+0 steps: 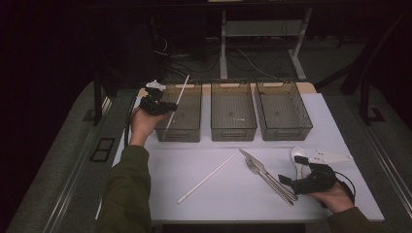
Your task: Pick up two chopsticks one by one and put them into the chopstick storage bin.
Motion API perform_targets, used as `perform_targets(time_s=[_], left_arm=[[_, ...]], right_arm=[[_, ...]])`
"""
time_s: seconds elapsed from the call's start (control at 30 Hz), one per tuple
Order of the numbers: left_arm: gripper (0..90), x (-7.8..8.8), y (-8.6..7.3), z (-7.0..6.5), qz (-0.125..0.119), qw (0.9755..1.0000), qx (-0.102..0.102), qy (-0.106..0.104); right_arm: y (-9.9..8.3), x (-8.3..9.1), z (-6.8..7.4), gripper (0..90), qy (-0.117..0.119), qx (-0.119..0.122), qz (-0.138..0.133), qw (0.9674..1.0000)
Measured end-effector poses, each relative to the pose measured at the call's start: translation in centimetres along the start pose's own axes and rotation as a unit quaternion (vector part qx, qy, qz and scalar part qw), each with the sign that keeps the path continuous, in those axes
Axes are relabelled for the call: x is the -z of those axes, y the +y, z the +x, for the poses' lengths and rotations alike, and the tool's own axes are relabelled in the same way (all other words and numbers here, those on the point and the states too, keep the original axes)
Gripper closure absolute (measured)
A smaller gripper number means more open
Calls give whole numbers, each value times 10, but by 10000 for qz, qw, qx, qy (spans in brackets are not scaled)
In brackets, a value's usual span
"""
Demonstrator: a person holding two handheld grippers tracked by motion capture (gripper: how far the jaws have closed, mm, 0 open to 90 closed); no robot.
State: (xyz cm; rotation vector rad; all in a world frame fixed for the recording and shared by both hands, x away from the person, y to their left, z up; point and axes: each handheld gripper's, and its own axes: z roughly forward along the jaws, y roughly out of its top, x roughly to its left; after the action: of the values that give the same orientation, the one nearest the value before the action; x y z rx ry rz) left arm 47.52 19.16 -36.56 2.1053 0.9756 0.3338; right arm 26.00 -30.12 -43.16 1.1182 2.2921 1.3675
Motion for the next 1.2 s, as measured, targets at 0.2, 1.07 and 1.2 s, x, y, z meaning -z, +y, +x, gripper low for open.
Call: perform_targets(time_s=[0.2,1.07,1.2], left_arm=[[848,-11,1,-2,96,9999,38,72],[813,-34,1,-4,486,9976,108,488],[789,-33,2,-5,431,9978,125,487]], right_arm=[[0,0,0,15,5,-3,-1,10000],[0,1,0,15,25,19,0,10000],[0,1,0,15,28,11,1,10000]])
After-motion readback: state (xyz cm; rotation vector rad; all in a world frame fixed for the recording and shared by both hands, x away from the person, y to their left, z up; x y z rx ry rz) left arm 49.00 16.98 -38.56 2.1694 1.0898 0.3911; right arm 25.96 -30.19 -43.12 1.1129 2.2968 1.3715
